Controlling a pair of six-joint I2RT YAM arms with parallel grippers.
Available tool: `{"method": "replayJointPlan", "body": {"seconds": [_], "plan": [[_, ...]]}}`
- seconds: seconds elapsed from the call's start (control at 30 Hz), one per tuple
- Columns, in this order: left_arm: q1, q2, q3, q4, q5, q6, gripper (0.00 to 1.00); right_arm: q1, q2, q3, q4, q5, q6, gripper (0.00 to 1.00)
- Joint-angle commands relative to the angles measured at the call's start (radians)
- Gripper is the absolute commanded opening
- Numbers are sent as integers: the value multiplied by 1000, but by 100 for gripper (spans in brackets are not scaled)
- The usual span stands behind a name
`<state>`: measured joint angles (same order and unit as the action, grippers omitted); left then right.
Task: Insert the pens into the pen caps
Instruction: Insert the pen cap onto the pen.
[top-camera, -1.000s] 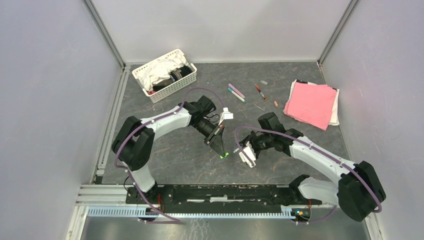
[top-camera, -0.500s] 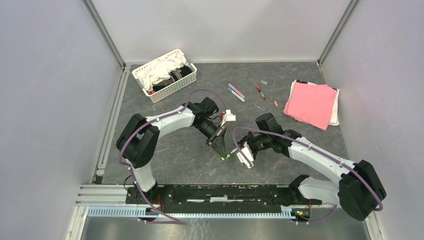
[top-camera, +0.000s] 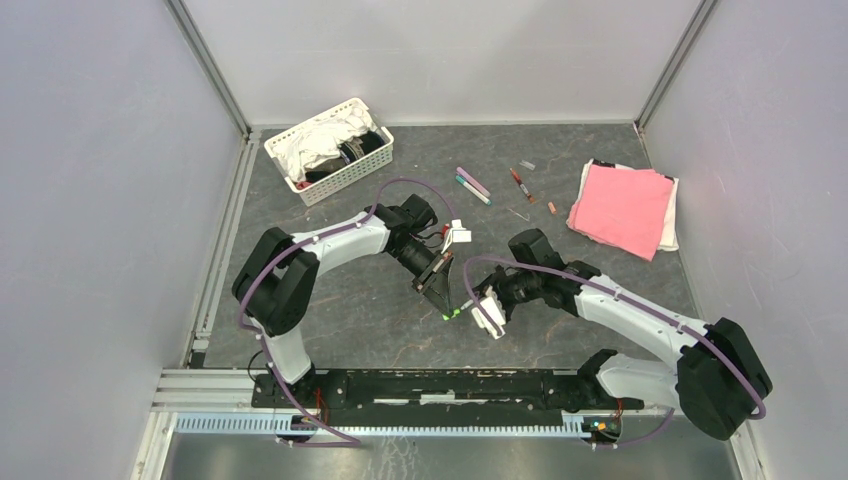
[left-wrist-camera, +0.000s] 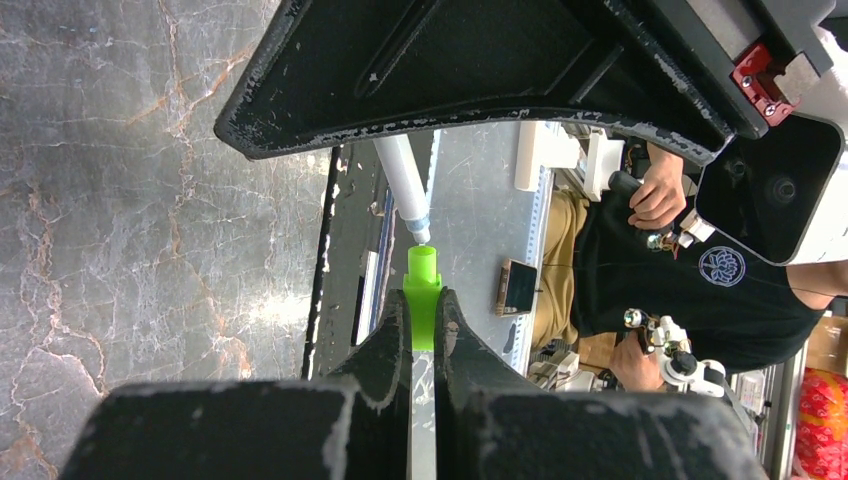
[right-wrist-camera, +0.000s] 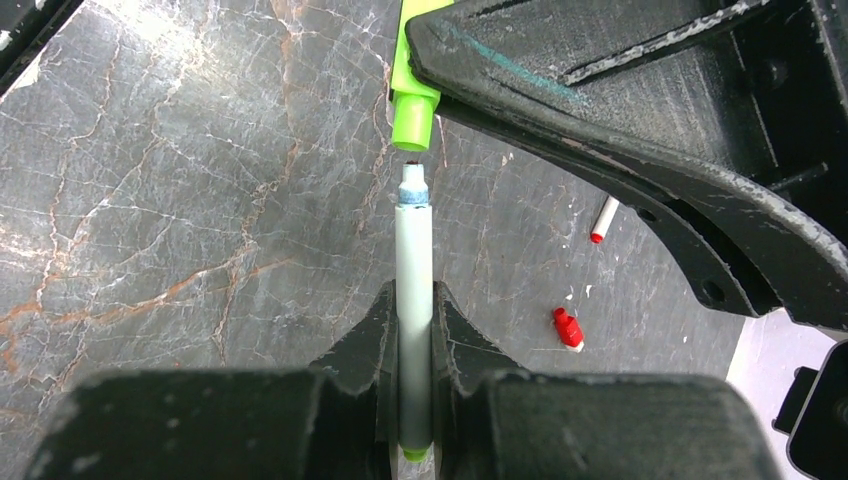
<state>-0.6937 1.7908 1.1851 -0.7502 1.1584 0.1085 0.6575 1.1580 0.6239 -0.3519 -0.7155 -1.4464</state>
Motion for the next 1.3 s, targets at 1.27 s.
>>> {"method": "replayJointPlan", "body": {"seconds": [1.27], "plan": [[-4, 51, 39, 136, 33, -134, 2, 59, 32, -10, 121, -129, 205, 0]]}}
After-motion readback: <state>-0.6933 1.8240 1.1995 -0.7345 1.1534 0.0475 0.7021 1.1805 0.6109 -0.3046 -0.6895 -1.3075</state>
